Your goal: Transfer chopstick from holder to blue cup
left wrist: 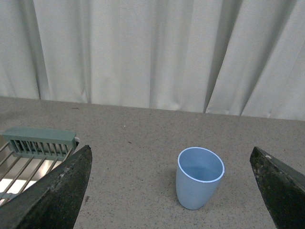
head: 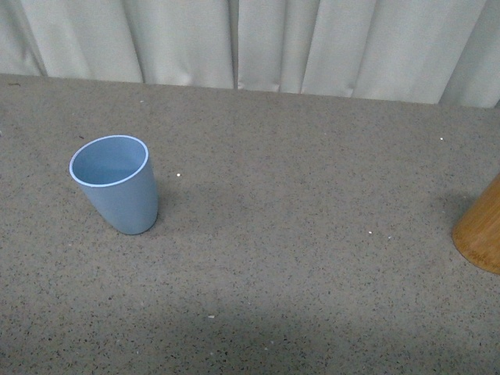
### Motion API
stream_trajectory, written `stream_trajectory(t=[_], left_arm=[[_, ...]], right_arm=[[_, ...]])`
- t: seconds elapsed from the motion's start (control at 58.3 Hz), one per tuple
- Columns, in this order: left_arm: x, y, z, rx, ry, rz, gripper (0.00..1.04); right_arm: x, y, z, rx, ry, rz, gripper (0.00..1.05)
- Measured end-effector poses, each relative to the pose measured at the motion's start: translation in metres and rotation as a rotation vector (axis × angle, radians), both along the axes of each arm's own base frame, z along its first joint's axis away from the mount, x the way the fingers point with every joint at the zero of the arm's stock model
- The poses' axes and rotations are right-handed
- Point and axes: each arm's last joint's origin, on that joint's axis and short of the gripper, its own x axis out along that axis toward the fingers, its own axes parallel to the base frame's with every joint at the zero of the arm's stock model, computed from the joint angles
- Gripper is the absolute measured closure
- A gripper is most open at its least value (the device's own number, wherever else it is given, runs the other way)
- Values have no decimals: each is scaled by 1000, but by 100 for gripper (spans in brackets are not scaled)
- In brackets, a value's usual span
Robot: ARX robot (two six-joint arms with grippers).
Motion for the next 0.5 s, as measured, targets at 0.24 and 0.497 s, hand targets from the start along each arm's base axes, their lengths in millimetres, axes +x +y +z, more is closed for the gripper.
stream_trajectory(t=[0.24,0.497], left_arm=[[0,0,0,0,0,0,7],[0,0,0,0,0,0,7]], right_arm=[[0,0,0,0,0,0,10],[0,0,0,0,0,0,10]])
